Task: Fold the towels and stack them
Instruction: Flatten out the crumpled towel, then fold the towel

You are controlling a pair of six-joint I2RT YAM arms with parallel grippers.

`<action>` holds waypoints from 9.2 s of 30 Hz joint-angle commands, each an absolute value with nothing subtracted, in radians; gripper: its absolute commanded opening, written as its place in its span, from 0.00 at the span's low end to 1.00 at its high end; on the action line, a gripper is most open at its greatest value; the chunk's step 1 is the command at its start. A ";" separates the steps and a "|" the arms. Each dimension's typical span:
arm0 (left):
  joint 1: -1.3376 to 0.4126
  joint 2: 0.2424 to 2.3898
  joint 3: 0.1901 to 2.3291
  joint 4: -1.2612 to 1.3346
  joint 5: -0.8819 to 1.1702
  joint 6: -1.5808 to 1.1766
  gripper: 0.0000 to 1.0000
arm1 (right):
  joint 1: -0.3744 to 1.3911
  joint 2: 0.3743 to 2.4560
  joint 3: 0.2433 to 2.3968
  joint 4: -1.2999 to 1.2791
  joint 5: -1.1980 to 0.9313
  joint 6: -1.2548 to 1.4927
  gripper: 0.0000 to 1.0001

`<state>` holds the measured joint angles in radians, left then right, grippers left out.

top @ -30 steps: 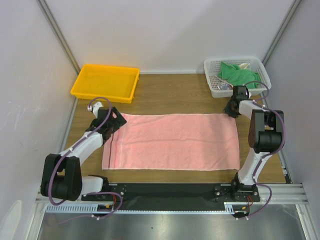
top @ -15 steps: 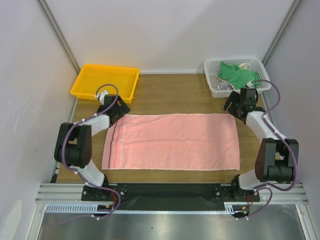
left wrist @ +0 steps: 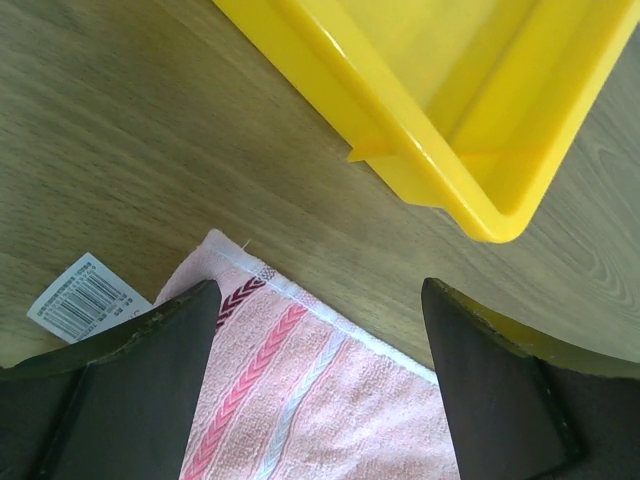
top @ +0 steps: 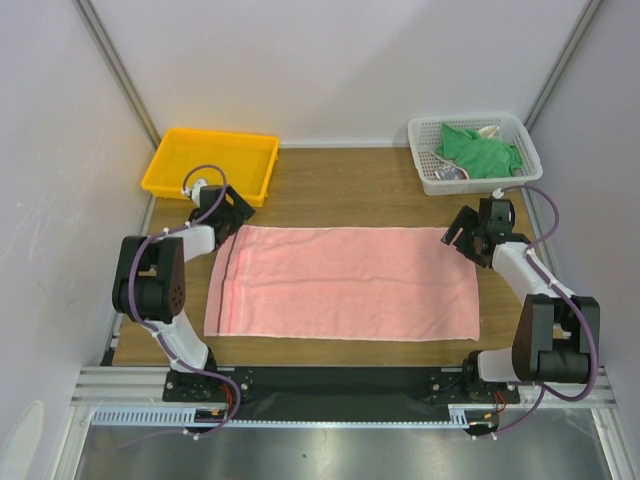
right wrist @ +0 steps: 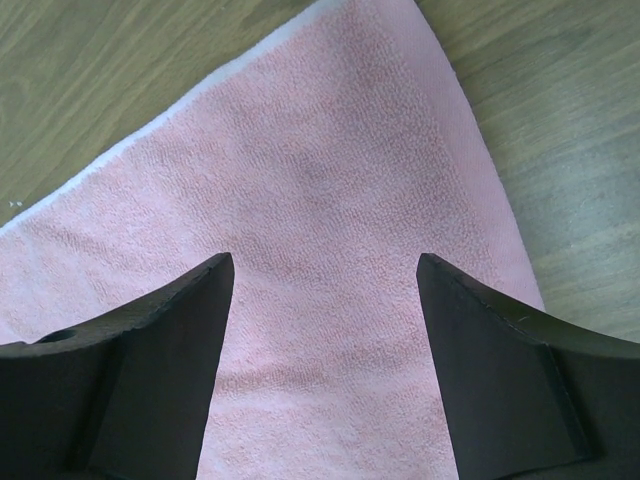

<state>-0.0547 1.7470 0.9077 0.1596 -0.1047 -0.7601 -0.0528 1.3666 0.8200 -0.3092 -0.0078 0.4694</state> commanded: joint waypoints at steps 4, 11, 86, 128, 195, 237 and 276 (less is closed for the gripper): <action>-0.029 1.770 0.951 0.178 -0.055 -0.781 0.88 | -0.058 1.353 0.813 -0.325 0.026 0.492 0.80; -0.035 1.536 0.923 0.083 -0.096 -0.666 0.92 | -0.077 1.310 0.836 -0.373 0.061 0.508 0.81; -1.230 0.995 0.557 -0.455 -0.644 -1.078 0.91 | 0.583 2.091 1.580 -0.377 0.152 0.359 0.59; -1.517 1.589 1.032 -0.714 -0.900 -1.242 0.91 | 0.615 2.186 1.658 -0.388 0.216 0.324 0.18; -1.442 1.732 1.028 -0.624 -0.795 -1.307 0.13 | 0.591 2.230 1.715 -0.337 0.126 0.327 0.00; -1.517 1.195 1.387 -0.879 -1.040 -0.824 0.00 | 0.564 2.138 2.542 -0.736 0.176 0.241 0.00; -1.470 0.974 1.393 -0.575 -0.735 -0.357 0.00 | 0.537 1.323 1.908 -0.806 0.429 0.247 0.00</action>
